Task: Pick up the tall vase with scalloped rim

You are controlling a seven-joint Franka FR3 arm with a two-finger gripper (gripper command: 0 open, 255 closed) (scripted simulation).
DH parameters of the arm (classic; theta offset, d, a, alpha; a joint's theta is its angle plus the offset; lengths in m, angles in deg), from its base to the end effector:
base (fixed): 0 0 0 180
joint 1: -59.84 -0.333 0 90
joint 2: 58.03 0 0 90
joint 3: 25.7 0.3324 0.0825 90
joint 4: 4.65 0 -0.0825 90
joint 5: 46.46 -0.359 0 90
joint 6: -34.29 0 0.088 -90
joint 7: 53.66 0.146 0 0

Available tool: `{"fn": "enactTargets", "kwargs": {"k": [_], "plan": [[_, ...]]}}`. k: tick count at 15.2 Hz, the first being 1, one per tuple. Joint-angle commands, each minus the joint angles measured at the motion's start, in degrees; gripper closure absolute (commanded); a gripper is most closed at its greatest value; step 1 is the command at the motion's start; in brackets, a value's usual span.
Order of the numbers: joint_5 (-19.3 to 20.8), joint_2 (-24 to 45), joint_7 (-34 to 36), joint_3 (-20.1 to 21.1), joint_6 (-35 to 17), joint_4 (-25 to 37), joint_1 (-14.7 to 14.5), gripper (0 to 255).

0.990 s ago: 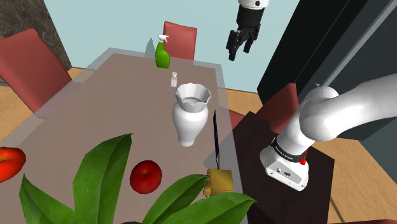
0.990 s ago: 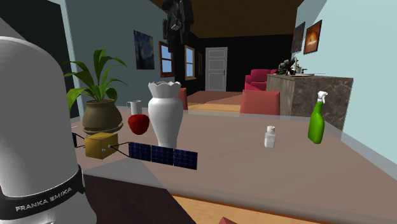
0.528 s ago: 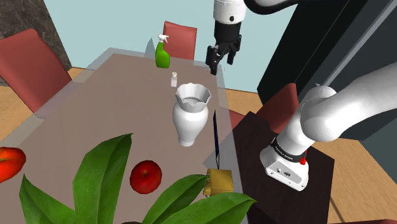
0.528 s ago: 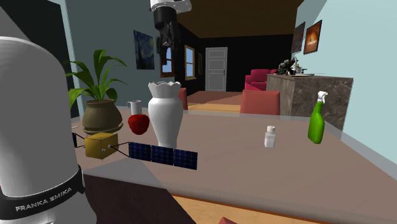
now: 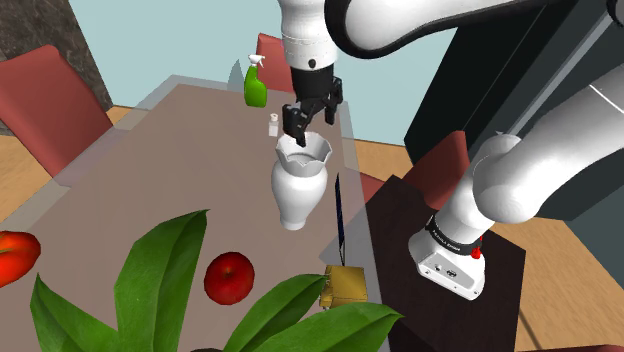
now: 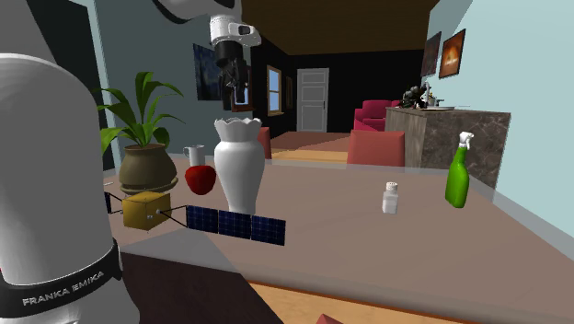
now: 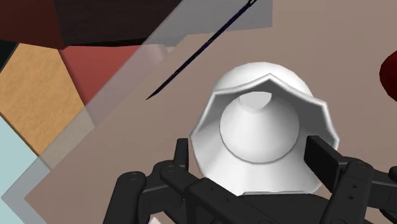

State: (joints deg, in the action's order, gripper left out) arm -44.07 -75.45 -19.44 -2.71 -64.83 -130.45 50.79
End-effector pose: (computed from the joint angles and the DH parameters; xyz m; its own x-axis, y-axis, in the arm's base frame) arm 0.3477 0.2224 0.4721 0.9960 -0.0624 -0.0637 -0.0461 -0.9717 0.2318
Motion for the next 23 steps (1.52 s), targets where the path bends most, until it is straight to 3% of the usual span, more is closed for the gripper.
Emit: {"fn": "enactTargets", "kwargs": {"k": [1,4,14,15,23], "plan": [[0.83,4.10,3.15,2.36,-0.29,2.43,-0.58,0],[2.81,10.56,7.79,5.40,-0.40,6.37,-1.60,0],[3.81,12.75,9.34,5.73,-6.02,2.50,-1.76,0],[3.78,12.62,9.20,5.66,-5.98,2.44,-1.71,255],[3.78,12.61,9.17,5.65,-5.92,2.50,-1.70,255]]}}
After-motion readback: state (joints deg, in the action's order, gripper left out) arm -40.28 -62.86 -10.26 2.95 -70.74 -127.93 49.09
